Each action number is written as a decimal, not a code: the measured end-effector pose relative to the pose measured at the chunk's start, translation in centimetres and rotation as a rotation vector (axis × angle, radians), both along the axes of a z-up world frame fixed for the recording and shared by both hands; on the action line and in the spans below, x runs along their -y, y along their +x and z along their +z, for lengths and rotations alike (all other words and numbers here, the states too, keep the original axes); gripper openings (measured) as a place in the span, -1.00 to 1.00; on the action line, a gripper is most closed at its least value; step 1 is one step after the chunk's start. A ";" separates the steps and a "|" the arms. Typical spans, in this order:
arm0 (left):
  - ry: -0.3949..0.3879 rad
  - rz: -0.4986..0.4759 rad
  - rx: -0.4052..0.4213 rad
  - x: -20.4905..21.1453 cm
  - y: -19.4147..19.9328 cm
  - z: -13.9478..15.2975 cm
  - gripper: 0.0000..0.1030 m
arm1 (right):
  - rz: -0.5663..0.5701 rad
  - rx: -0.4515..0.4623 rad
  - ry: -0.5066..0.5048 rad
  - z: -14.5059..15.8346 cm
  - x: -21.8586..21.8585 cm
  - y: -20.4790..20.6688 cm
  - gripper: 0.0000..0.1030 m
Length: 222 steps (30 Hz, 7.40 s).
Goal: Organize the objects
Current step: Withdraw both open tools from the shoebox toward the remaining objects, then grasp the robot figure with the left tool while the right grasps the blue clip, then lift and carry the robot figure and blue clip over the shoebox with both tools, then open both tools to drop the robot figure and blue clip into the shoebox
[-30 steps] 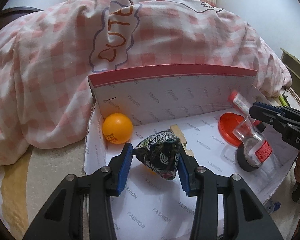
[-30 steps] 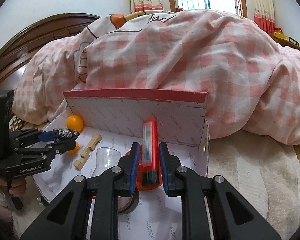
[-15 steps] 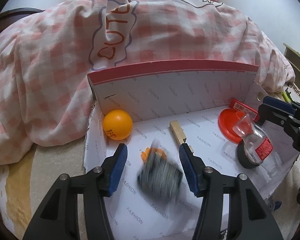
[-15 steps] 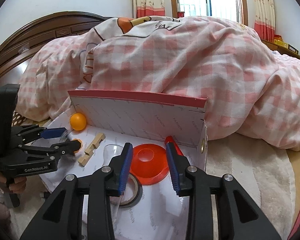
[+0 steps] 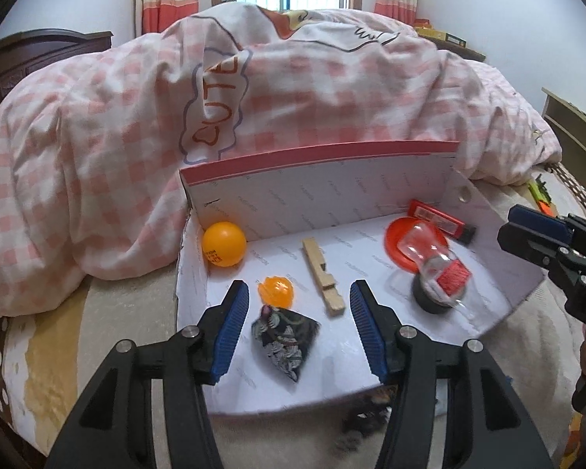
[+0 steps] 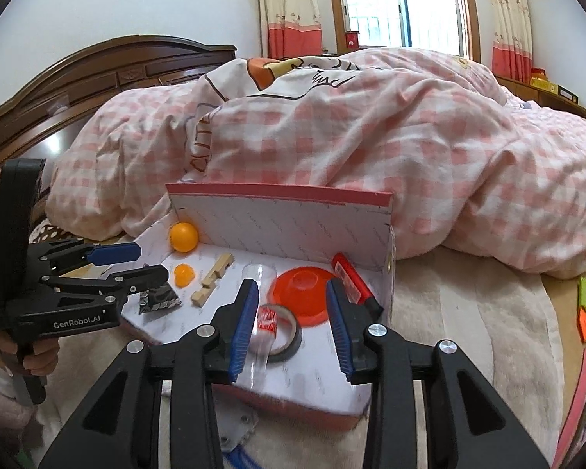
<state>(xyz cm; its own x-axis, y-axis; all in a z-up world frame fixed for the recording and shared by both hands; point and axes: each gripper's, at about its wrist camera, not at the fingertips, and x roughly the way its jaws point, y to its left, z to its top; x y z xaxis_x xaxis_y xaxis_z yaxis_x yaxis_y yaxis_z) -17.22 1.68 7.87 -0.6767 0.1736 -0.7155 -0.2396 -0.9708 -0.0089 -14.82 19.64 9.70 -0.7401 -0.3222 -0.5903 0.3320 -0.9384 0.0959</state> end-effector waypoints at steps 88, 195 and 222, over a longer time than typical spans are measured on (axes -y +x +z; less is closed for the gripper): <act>0.183 -0.031 0.142 3.3 9.8 -4.6 0.00 | 0.158 0.249 0.088 -7.6 1.7 10.4 -0.26; 0.154 0.093 -0.031 1.9 1.8 0.5 -0.12 | 0.051 0.043 -0.045 -2.0 1.4 7.3 -0.69; 0.103 0.198 0.084 2.9 -2.9 -3.2 -0.12 | -0.016 0.044 0.009 -1.7 1.8 -1.7 -0.69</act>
